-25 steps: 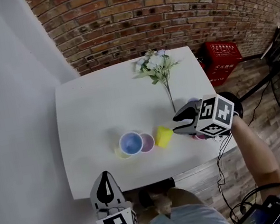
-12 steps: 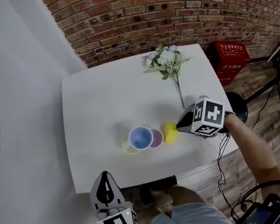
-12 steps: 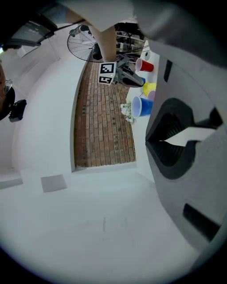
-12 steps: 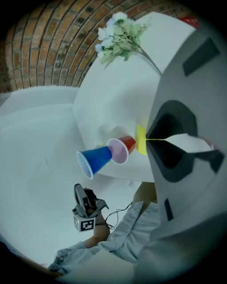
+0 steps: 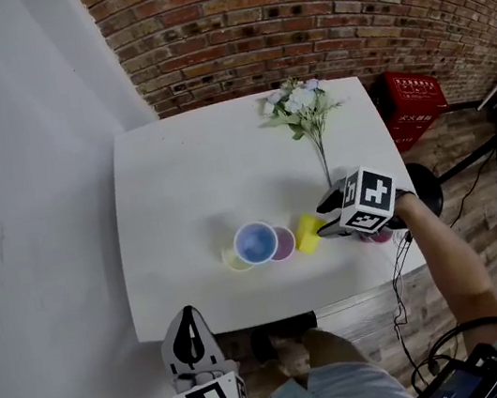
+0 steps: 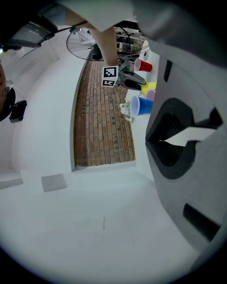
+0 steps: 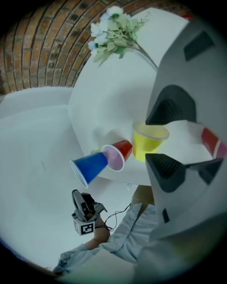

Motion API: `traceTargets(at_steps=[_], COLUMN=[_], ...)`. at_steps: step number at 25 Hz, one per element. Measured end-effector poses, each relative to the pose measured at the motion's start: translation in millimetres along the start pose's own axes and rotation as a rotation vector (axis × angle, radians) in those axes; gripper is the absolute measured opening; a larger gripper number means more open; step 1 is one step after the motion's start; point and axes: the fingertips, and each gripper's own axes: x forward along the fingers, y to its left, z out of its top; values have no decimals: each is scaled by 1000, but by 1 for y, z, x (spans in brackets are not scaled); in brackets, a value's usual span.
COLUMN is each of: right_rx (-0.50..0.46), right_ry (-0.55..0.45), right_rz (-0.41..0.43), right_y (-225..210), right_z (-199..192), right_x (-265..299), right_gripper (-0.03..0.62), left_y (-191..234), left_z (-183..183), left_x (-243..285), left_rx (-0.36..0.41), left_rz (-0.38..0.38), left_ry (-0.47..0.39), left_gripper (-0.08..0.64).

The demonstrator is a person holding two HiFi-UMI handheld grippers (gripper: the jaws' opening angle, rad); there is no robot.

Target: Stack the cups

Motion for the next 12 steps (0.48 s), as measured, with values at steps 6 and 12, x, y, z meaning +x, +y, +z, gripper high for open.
traceTargets(at_steps=[6, 12], right_rx=[-18, -104], right_ry=[28, 49], right_rz=[38, -58], right_y=[-2, 4], right_z=[-3, -2], right_x=[9, -5], right_gripper=[124, 31], left_y=[7, 5], left_z=[-6, -8], left_x=[-2, 0], left_rx=[-8, -9], left_rz=[26, 15], left_ry=[17, 7], left_gripper=[9, 9])
